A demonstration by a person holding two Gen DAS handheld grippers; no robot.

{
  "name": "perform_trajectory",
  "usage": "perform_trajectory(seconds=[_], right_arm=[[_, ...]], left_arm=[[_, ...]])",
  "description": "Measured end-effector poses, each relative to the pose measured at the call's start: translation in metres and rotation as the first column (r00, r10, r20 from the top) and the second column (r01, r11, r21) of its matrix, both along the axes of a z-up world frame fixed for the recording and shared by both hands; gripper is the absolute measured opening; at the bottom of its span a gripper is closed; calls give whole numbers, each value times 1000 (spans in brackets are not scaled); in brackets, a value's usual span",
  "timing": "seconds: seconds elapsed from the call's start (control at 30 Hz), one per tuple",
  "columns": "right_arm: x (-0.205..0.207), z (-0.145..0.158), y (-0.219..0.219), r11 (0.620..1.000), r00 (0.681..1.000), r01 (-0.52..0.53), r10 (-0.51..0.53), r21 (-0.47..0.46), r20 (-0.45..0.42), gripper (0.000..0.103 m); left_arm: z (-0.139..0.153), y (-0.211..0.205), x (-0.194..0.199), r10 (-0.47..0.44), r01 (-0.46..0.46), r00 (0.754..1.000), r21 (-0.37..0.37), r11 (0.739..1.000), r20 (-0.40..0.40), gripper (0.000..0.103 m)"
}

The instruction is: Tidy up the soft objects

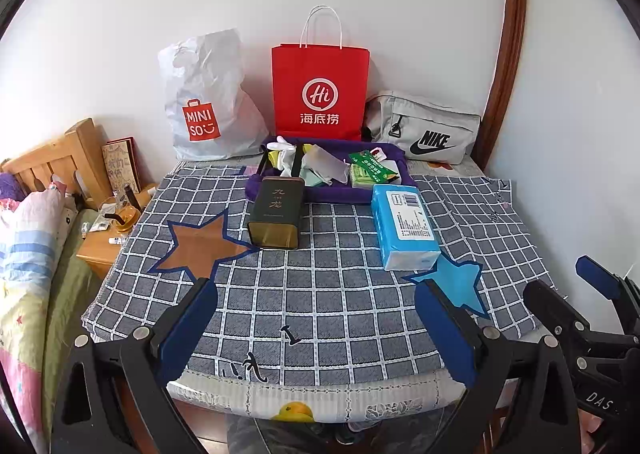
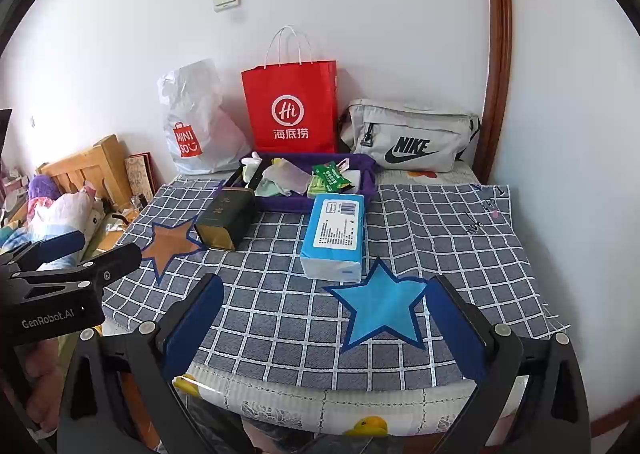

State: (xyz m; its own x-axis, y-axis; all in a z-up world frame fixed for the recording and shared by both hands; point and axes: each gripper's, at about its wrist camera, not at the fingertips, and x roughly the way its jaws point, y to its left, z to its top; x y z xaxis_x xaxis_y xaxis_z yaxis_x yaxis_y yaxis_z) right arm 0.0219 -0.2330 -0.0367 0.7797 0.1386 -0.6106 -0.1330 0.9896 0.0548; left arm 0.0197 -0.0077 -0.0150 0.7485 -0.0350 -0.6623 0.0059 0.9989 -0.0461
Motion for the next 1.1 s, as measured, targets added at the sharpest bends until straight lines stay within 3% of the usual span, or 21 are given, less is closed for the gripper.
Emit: perform_trajectory(seconds=[1.1], right_arm=[[-5, 3, 4, 1000, 1000, -4, 4, 7, 8, 100]], left_arm=[[0, 3, -4, 2, -2, 1000, -1, 1000, 3, 100]])
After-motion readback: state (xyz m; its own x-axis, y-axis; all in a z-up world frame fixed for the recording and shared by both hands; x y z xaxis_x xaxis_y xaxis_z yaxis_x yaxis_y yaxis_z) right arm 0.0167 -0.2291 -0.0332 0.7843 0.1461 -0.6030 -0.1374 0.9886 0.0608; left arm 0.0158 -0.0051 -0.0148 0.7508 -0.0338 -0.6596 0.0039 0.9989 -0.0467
